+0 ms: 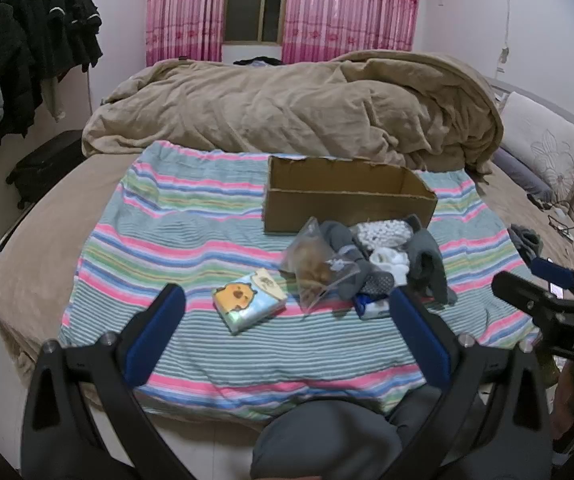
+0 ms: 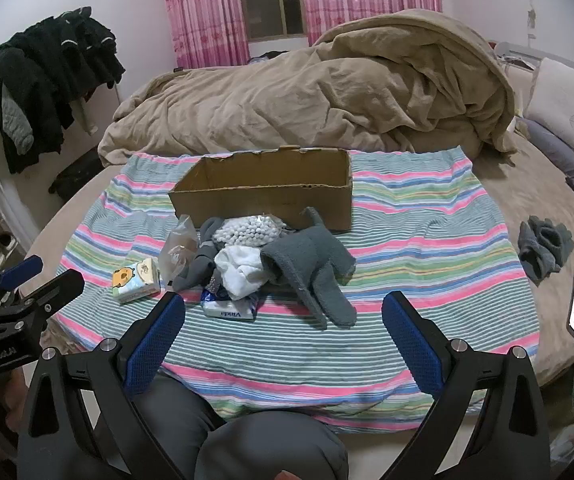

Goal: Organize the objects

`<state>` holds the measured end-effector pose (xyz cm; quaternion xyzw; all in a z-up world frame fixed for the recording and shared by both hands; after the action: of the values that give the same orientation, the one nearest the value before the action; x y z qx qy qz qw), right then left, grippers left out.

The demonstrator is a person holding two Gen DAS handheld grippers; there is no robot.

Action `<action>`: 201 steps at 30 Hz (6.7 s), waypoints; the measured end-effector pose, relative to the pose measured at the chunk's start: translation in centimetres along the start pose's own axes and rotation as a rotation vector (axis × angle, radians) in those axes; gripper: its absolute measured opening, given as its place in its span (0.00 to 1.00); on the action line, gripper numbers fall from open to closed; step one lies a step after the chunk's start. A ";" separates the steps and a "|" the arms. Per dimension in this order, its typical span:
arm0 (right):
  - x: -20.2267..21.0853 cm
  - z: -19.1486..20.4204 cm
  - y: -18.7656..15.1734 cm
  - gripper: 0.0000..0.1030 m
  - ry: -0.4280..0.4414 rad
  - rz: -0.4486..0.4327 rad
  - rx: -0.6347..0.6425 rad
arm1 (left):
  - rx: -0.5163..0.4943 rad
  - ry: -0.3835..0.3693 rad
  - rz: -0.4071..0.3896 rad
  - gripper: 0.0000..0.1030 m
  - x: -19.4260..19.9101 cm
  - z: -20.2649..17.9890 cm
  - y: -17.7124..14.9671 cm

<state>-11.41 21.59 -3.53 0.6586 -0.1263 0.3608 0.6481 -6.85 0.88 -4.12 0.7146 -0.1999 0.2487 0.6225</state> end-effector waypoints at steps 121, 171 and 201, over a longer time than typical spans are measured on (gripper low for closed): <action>-6.8 -4.0 7.7 0.26 0.195 0.006 -0.106 | -0.104 -0.020 0.123 0.46 -9.4 1.2 4.7; -15.8 -5.0 11.0 0.55 0.085 0.114 -0.120 | -0.001 -0.228 0.185 0.70 -20.3 -3.9 13.6; -7.0 0.1 6.3 0.63 0.133 0.126 -0.027 | 0.117 -0.125 0.185 0.82 -9.5 1.6 5.6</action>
<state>-20.33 18.60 -3.23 0.6150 -0.1291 0.4422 0.6400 -17.58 -1.78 -5.59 0.7423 -0.2884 0.2710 0.5407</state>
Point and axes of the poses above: each gripper's, at about its wrist camera, not at the fingertips, and x roughly against the way its jaws point, z to its left, y to its top, the point moved 6 cm from there along -x, roughly the way its jaws point, and after that the axes turned 1 degree about x, right-handed, at the moved point
